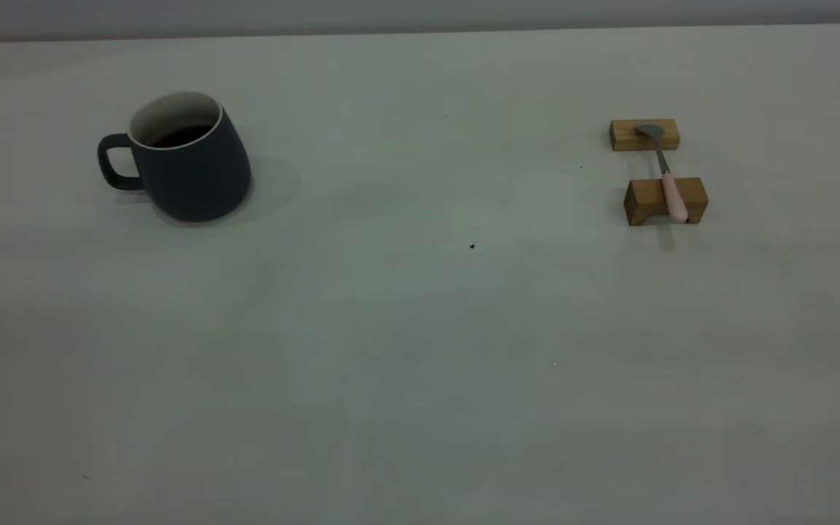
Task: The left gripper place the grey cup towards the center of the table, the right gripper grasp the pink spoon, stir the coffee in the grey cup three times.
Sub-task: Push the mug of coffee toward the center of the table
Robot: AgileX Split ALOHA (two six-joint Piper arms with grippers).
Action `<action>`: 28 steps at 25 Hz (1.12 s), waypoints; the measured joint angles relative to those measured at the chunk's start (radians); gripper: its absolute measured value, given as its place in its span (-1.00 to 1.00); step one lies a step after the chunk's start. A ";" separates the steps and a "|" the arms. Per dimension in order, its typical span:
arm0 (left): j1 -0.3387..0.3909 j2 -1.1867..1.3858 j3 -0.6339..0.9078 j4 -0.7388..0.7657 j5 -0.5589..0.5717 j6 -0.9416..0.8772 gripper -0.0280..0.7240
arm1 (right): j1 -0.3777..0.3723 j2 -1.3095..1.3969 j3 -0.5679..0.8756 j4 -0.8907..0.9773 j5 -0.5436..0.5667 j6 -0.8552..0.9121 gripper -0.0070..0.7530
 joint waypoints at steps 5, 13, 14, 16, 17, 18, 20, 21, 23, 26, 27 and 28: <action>0.000 0.361 -0.102 0.023 -0.160 0.033 -0.02 | 0.000 0.000 0.000 0.000 0.000 0.000 -0.36; 0.000 0.988 -0.344 0.046 -0.299 0.350 0.52 | 0.000 0.000 0.000 0.000 0.000 0.000 -0.36; 0.000 1.050 -0.390 0.046 -0.308 0.422 0.65 | 0.000 0.000 0.000 0.000 0.000 0.000 -0.36; 0.000 1.191 -0.463 0.041 -0.328 0.522 0.84 | 0.000 0.000 0.000 0.000 0.000 0.000 -0.36; 0.000 1.246 -0.504 0.033 -0.335 0.592 0.87 | 0.000 0.000 0.000 0.000 0.000 0.000 -0.36; 0.000 1.308 -0.544 0.021 -0.341 0.652 0.88 | 0.000 0.000 0.000 0.000 0.000 0.000 -0.36; 0.000 1.421 -0.614 0.002 -0.342 0.754 0.87 | 0.000 0.000 0.000 0.000 0.000 0.000 -0.36; 0.000 1.464 -0.644 -0.011 -0.342 0.797 0.87 | 0.000 0.000 0.000 0.000 0.000 0.000 -0.36; 0.000 1.562 -0.709 -0.016 -0.340 0.889 0.85 | 0.000 0.000 0.000 0.000 0.000 0.000 -0.36; 0.000 1.695 -0.782 -0.017 -0.321 1.045 0.83 | 0.000 0.000 0.000 0.000 0.000 0.000 -0.36; 0.000 1.732 -0.800 -0.017 -0.316 1.088 0.83 | 0.000 0.000 0.000 0.000 0.000 0.000 -0.36; 0.000 1.772 -0.819 -0.017 -0.313 1.135 0.82 | 0.000 0.000 0.000 0.000 0.000 0.000 -0.36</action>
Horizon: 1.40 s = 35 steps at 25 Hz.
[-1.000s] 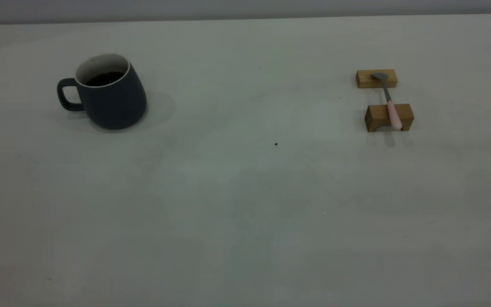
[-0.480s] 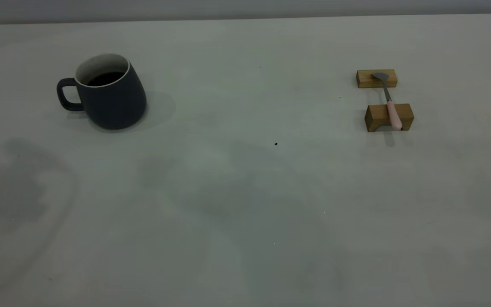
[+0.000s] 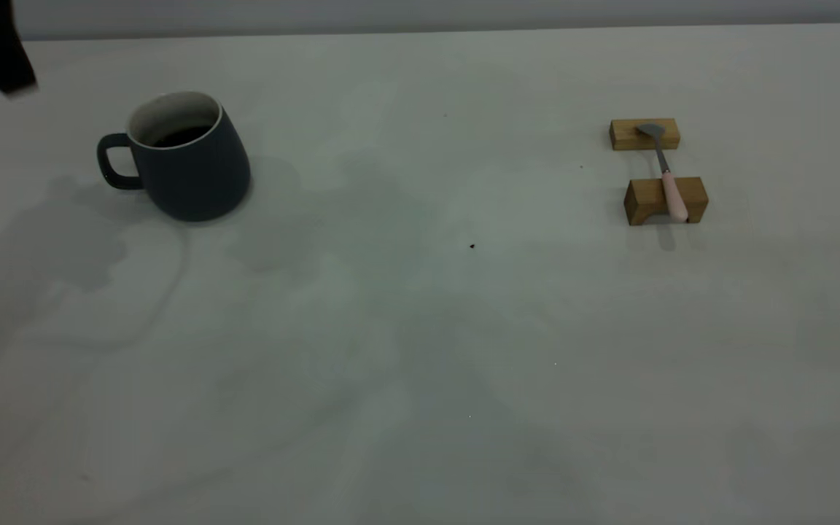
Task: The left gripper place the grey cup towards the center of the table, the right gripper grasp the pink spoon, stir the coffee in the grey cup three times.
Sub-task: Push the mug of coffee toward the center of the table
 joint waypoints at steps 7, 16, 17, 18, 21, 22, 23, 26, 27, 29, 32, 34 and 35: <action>0.000 0.148 -0.027 0.000 -0.112 0.163 0.77 | 0.000 0.000 0.000 0.000 0.000 0.000 -0.36; -0.002 0.215 -0.028 0.000 -0.263 0.292 0.62 | 0.000 0.000 0.000 0.000 0.000 0.000 -0.36; -0.002 0.222 -0.028 0.000 -0.274 0.301 0.61 | 0.000 0.000 0.000 0.000 0.000 0.000 -0.36; -0.002 0.230 -0.029 0.000 -0.283 0.309 0.60 | 0.000 0.000 0.000 0.000 0.000 0.000 -0.36; -0.002 0.255 -0.037 0.000 -0.314 0.336 0.60 | 0.000 0.000 0.000 0.000 0.000 0.000 -0.36; -0.002 0.261 -0.037 0.000 -0.328 0.341 0.60 | 0.000 0.000 0.000 0.000 0.000 0.000 -0.36; -0.002 0.269 -0.037 0.000 -0.339 0.343 0.60 | 0.000 0.000 0.000 0.000 0.000 0.000 -0.36; -0.002 0.288 -0.038 0.000 -0.369 0.347 0.55 | 0.000 0.000 0.000 0.000 0.000 0.000 -0.36; -0.003 0.293 -0.038 0.000 -0.373 0.348 0.51 | 0.000 0.000 0.000 0.000 0.000 0.000 -0.36; -0.005 0.296 -0.038 0.000 -0.376 0.348 0.40 | 0.000 0.000 0.000 0.000 0.000 0.000 -0.36; -0.023 0.296 -0.038 0.000 -0.380 0.359 0.17 | 0.000 0.000 0.000 0.000 0.000 0.000 -0.36; -0.038 0.296 -0.038 0.006 -0.381 0.364 0.01 | 0.000 0.000 0.000 0.000 0.000 0.000 -0.36; -0.049 0.296 -0.038 0.006 -0.381 0.364 -0.06 | 0.000 0.000 0.000 0.000 0.000 0.000 -0.36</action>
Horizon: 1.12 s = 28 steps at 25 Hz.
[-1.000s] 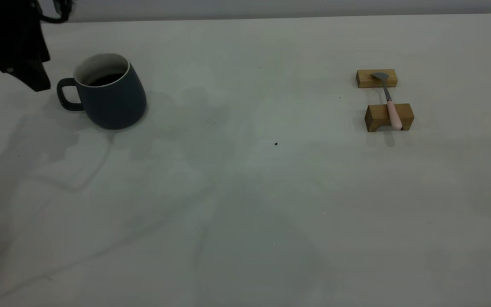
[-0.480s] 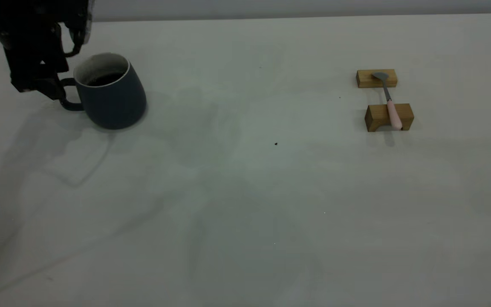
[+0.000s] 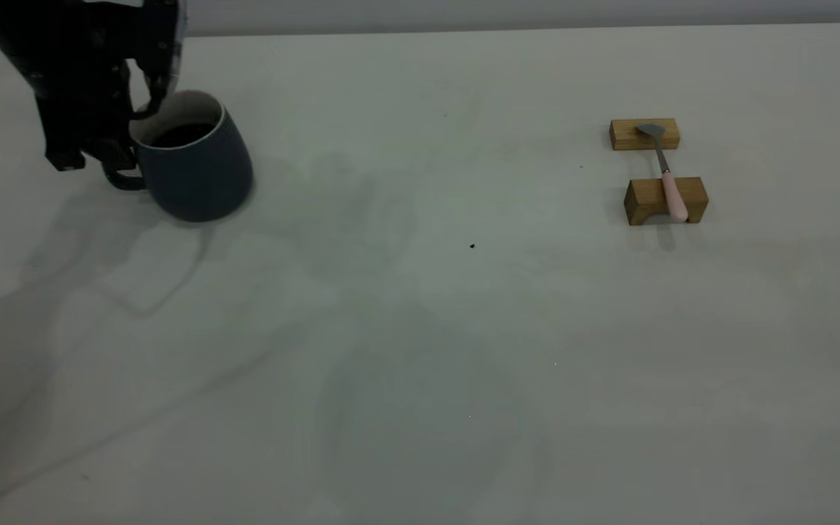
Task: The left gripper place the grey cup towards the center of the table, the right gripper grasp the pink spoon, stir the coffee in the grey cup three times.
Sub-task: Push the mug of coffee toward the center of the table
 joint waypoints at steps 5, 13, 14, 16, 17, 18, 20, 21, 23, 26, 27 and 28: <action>-0.074 0.000 0.000 0.000 -0.004 -0.001 -0.28 | 0.000 0.000 0.000 0.000 0.000 0.000 -0.36; -0.200 0.005 0.000 0.000 -0.030 -0.113 -0.28 | 0.000 0.000 0.000 0.000 0.000 0.000 -0.36; -0.211 0.005 0.000 0.000 -0.035 -0.134 -0.28 | 0.000 0.000 0.000 0.000 0.000 0.000 -0.36; -0.235 0.005 0.000 0.000 -0.049 -0.188 -0.28 | 0.000 0.000 0.000 0.000 0.000 0.000 -0.36; -0.246 0.005 0.000 0.000 -0.058 -0.206 -0.28 | 0.000 0.000 0.000 0.000 0.000 0.000 -0.36; -0.257 0.005 0.000 0.000 -0.067 -0.226 -0.28 | 0.000 0.000 0.000 0.000 0.000 0.000 -0.36; -0.276 0.005 0.000 0.000 -0.079 -0.254 -0.28 | 0.000 0.000 0.000 0.000 0.000 0.000 -0.36; -0.284 0.005 0.000 0.000 -0.084 -0.263 -0.28 | 0.000 0.000 0.000 0.000 0.000 0.000 -0.36; -0.294 0.005 0.000 -0.005 -0.088 -0.271 -0.28 | 0.000 0.000 0.000 0.000 0.000 0.000 -0.36; -0.300 0.005 0.000 -0.007 -0.084 -0.289 -0.27 | 0.000 0.000 0.000 -0.001 0.000 0.000 -0.36; -0.301 0.005 0.000 -0.007 -0.080 -0.294 -0.26 | 0.000 0.000 0.000 -0.001 0.000 0.000 -0.36; -0.301 0.005 0.000 -0.008 -0.078 -0.297 -0.23 | 0.000 0.000 0.000 -0.001 0.000 0.000 -0.36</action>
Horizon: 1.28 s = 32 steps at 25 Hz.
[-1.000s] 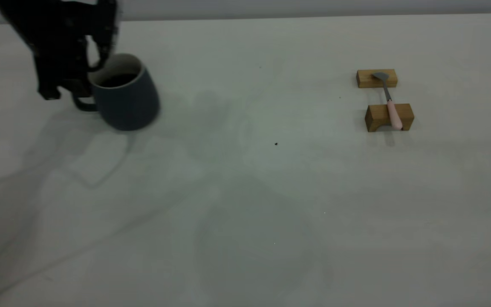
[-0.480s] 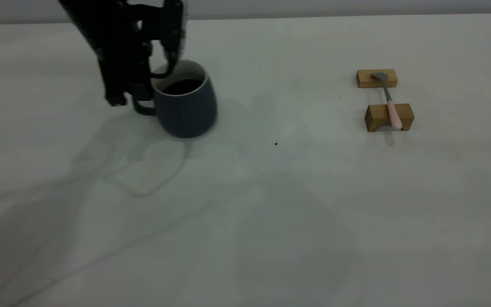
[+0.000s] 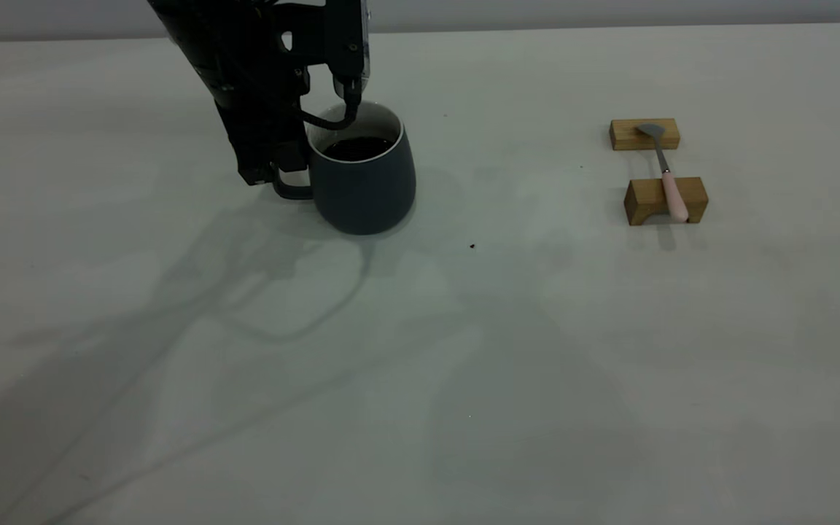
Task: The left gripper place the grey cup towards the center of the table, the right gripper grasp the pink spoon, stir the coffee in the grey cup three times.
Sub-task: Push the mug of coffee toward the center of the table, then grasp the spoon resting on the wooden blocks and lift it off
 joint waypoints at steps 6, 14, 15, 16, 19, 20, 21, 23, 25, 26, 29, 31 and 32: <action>0.000 -0.015 0.000 -0.004 0.037 -0.010 0.31 | 0.000 0.000 0.000 0.000 0.000 0.000 -0.36; 0.002 -0.245 0.000 -0.002 0.165 -0.149 0.85 | 0.000 0.000 0.000 0.000 0.000 0.000 -0.36; 0.002 -0.293 0.000 -0.002 0.185 -0.190 0.83 | 0.000 0.000 0.000 0.000 0.000 0.000 -0.36; 0.002 -0.335 0.000 -0.002 0.208 -0.246 0.78 | 0.000 0.000 0.000 0.000 0.000 0.000 -0.36; 0.003 -0.490 0.000 0.000 0.303 -0.416 0.61 | 0.000 0.000 0.000 0.000 0.000 0.000 -0.36; 0.003 -0.531 0.000 0.000 0.336 -0.466 0.53 | 0.000 0.000 0.000 0.000 0.000 0.000 -0.36; 0.003 -0.572 0.000 0.000 0.371 -0.503 0.47 | 0.000 0.000 0.000 0.000 0.000 0.000 -0.36; 0.003 -0.663 0.000 0.001 0.462 -0.567 0.36 | 0.000 0.000 0.000 0.000 0.000 0.000 -0.36; 0.003 -0.744 0.000 0.001 0.562 -0.615 0.26 | 0.000 0.000 0.000 0.000 0.000 0.000 -0.36; 0.003 -0.779 0.000 0.001 0.606 -0.631 0.22 | 0.000 0.000 0.000 0.000 0.000 0.000 -0.36; 0.003 -0.865 0.000 0.001 0.751 -0.689 0.11 | 0.000 0.000 0.000 0.000 0.000 0.000 -0.36; 0.003 -0.910 0.000 0.001 0.861 -0.726 0.05 | 0.000 0.000 0.000 0.000 0.000 0.000 -0.36; 0.003 -0.932 0.001 0.001 0.880 -0.741 0.03 | 0.000 0.000 0.000 0.000 0.000 0.000 -0.36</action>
